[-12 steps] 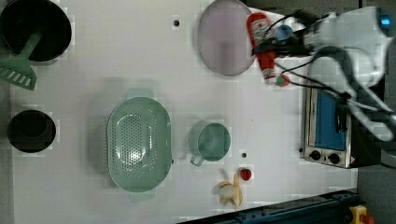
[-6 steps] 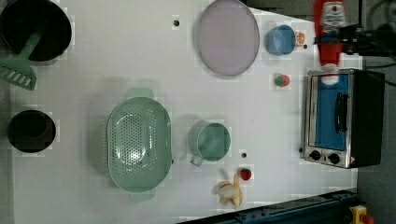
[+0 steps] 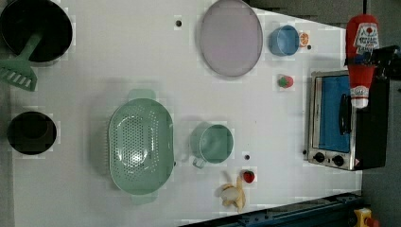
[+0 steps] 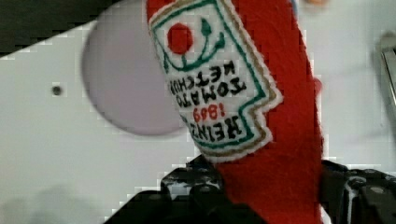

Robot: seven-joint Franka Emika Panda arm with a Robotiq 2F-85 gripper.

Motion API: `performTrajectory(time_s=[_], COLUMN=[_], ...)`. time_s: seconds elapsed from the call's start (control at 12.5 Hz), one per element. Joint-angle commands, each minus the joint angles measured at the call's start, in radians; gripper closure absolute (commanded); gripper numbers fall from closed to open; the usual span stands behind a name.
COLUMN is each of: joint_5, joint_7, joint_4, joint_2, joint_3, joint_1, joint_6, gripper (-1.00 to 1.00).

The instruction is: Pick ketchup from plate and place it on table.

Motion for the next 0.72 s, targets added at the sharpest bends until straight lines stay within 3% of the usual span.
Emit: performTrajectory(time_s=[0.08,0.56,0.72], joint_5=[0.012,-0.001,-0.071], joint_7=[0.090,0.158,0.170], joint_4=[-0.144,-0.452,-0.548], joint_2=[-0.048,-0.132,-0.129], joint_3=[-0.009,0.027,0.034], joint_1=[-0.014,-0.007,-0.007], joint_6=[0.018,0.251,0.360], gripper=[-0.16,-0.16,-0.16])
